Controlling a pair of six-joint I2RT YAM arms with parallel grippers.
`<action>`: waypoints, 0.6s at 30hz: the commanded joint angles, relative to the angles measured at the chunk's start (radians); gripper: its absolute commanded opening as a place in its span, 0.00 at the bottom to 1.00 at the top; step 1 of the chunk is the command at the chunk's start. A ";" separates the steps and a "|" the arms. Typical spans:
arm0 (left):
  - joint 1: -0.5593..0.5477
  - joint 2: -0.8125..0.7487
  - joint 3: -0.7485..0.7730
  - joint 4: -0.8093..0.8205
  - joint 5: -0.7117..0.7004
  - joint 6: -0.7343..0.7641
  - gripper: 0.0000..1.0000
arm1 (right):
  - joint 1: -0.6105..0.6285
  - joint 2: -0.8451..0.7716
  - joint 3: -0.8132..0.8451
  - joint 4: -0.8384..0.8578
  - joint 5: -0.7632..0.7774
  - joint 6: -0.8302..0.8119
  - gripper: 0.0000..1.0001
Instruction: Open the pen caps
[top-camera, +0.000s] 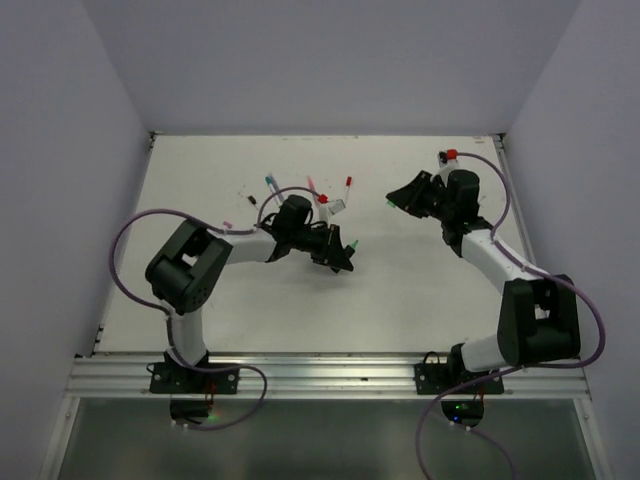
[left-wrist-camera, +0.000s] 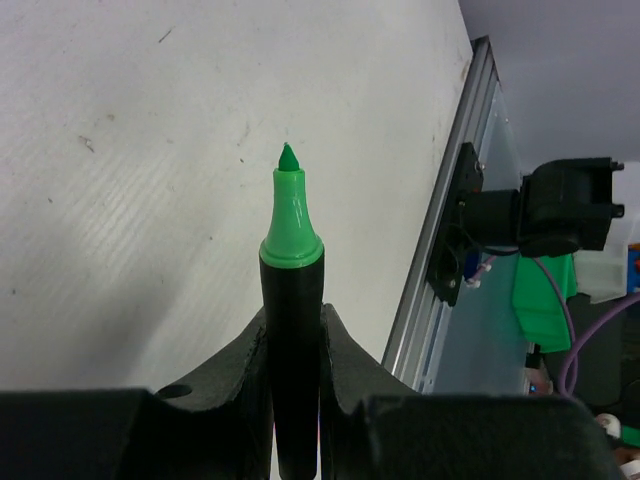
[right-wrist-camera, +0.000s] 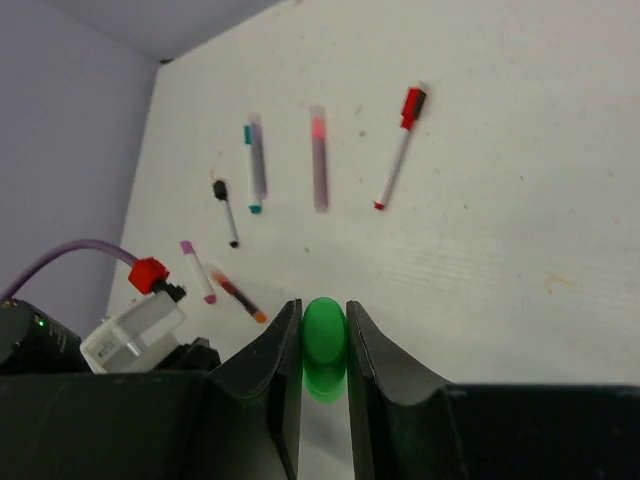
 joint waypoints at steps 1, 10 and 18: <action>-0.011 0.080 0.067 0.123 -0.004 -0.080 0.16 | -0.004 -0.044 -0.048 -0.091 0.081 -0.063 0.00; -0.048 0.241 0.087 0.236 -0.047 -0.178 0.23 | -0.008 -0.005 -0.088 -0.088 0.090 -0.081 0.00; -0.057 0.238 0.043 0.225 -0.121 -0.171 0.41 | -0.008 0.048 -0.094 -0.046 0.032 -0.077 0.00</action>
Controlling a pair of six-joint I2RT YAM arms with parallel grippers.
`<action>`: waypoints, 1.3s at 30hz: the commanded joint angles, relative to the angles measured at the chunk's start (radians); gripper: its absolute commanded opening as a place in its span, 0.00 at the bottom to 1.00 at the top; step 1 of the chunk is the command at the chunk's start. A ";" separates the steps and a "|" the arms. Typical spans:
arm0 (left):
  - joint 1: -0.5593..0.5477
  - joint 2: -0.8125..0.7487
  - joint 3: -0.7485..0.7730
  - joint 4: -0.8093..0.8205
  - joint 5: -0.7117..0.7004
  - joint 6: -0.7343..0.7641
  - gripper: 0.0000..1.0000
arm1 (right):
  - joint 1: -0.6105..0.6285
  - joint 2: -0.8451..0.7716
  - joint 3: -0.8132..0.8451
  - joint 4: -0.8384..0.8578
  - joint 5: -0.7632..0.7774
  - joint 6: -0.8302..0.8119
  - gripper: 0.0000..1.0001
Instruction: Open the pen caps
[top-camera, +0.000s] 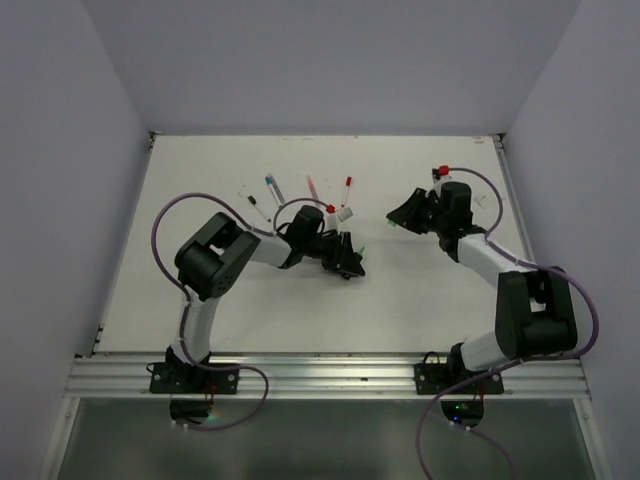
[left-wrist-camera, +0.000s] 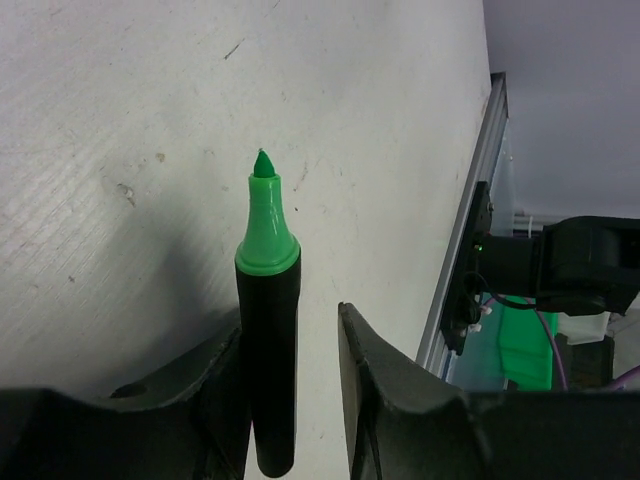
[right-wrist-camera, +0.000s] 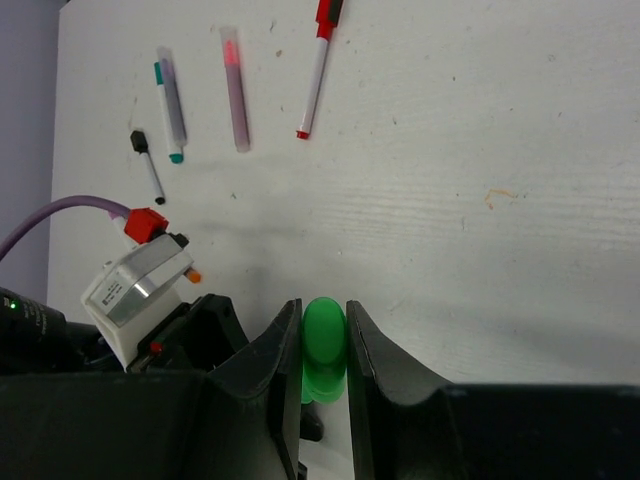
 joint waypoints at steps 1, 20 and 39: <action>-0.004 -0.005 -0.020 0.009 -0.070 0.010 0.42 | -0.002 0.026 -0.003 0.051 -0.031 -0.017 0.00; 0.004 -0.075 -0.014 -0.219 -0.253 0.129 0.89 | -0.002 0.100 -0.003 0.064 -0.039 -0.027 0.00; 0.051 -0.606 0.010 -0.671 -0.908 0.356 1.00 | 0.024 0.348 0.093 0.087 -0.079 0.006 0.00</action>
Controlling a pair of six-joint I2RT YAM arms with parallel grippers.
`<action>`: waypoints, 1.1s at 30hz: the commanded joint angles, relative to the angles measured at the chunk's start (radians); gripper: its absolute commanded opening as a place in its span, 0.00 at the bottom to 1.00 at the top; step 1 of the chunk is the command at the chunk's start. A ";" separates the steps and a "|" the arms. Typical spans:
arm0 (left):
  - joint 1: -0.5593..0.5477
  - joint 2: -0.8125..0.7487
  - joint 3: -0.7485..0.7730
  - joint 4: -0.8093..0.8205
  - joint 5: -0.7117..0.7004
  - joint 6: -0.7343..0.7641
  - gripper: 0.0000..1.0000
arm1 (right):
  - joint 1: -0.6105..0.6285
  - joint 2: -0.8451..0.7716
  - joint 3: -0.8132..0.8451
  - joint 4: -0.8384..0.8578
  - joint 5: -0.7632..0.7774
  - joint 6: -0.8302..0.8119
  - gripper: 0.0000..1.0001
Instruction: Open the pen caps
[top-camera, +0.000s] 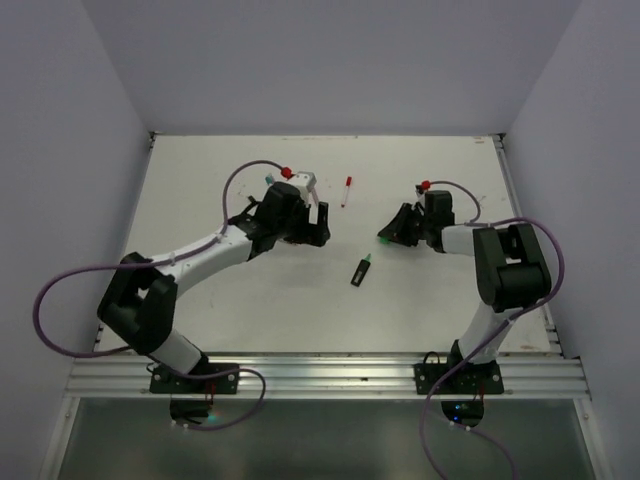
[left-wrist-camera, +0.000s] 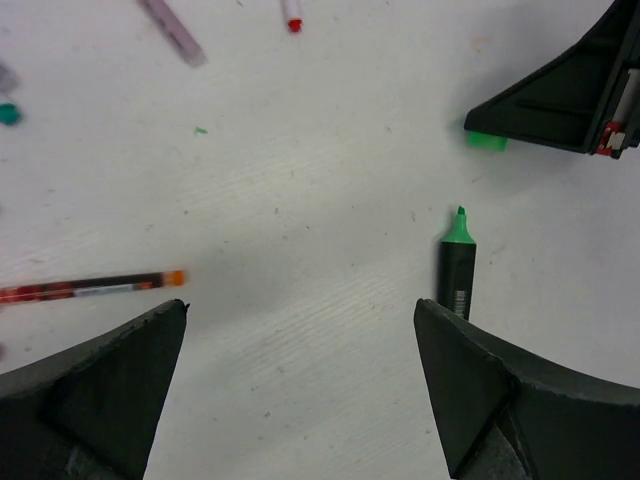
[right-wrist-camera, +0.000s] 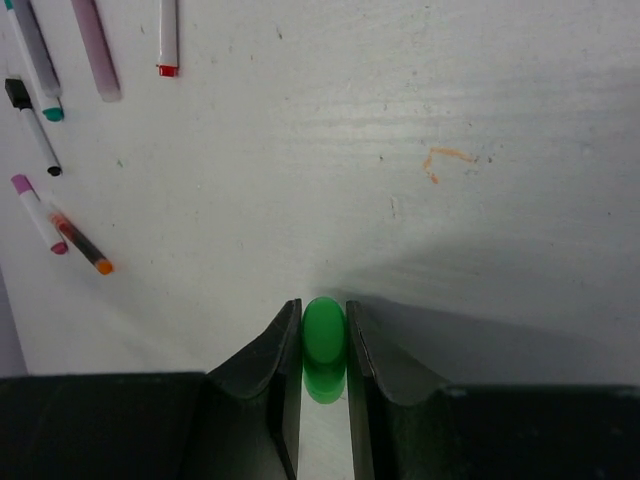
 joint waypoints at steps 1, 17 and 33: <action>0.026 -0.121 0.003 -0.096 -0.171 0.055 1.00 | 0.019 0.033 0.045 0.074 -0.035 0.013 0.01; 0.179 -0.399 -0.142 -0.098 -0.186 0.046 1.00 | 0.050 0.099 -0.019 0.218 -0.014 0.055 0.40; 0.196 -0.411 -0.166 -0.115 -0.194 0.056 1.00 | 0.108 -0.129 -0.018 -0.028 0.223 -0.100 0.44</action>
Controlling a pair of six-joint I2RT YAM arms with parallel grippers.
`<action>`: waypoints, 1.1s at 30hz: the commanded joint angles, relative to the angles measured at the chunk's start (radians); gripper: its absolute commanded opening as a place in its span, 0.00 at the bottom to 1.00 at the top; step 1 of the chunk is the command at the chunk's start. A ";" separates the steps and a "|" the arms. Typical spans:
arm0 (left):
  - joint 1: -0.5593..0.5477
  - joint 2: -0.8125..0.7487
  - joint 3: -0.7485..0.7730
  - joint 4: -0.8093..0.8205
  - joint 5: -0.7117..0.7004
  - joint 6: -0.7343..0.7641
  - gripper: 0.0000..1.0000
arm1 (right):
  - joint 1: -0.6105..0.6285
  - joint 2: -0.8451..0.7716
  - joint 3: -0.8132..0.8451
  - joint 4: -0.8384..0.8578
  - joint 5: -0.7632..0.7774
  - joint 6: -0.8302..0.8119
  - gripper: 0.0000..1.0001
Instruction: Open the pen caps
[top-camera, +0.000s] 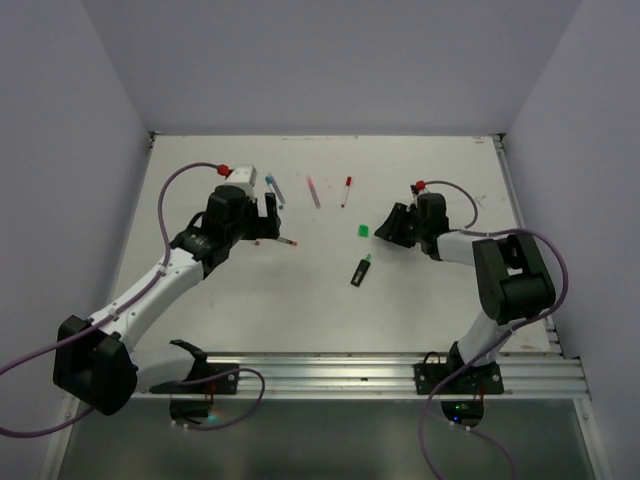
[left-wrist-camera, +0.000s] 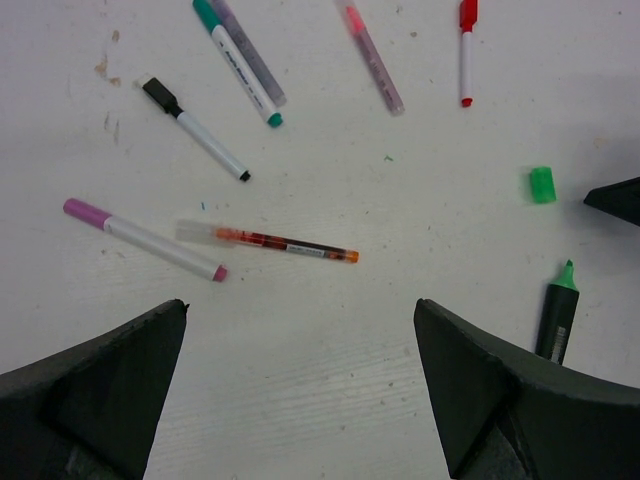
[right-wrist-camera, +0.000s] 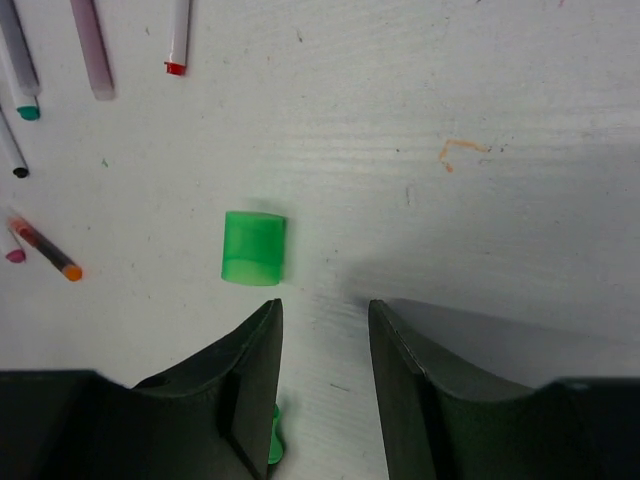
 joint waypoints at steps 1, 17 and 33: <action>0.011 -0.019 -0.019 -0.002 -0.023 0.008 1.00 | 0.065 -0.086 0.066 -0.154 0.140 -0.128 0.44; 0.012 -0.034 -0.059 -0.016 -0.054 -0.006 1.00 | 0.255 0.147 0.516 -0.588 0.544 -0.098 0.56; 0.014 -0.036 -0.082 -0.012 -0.043 -0.015 1.00 | 0.311 0.243 0.571 -0.674 0.561 -0.001 0.43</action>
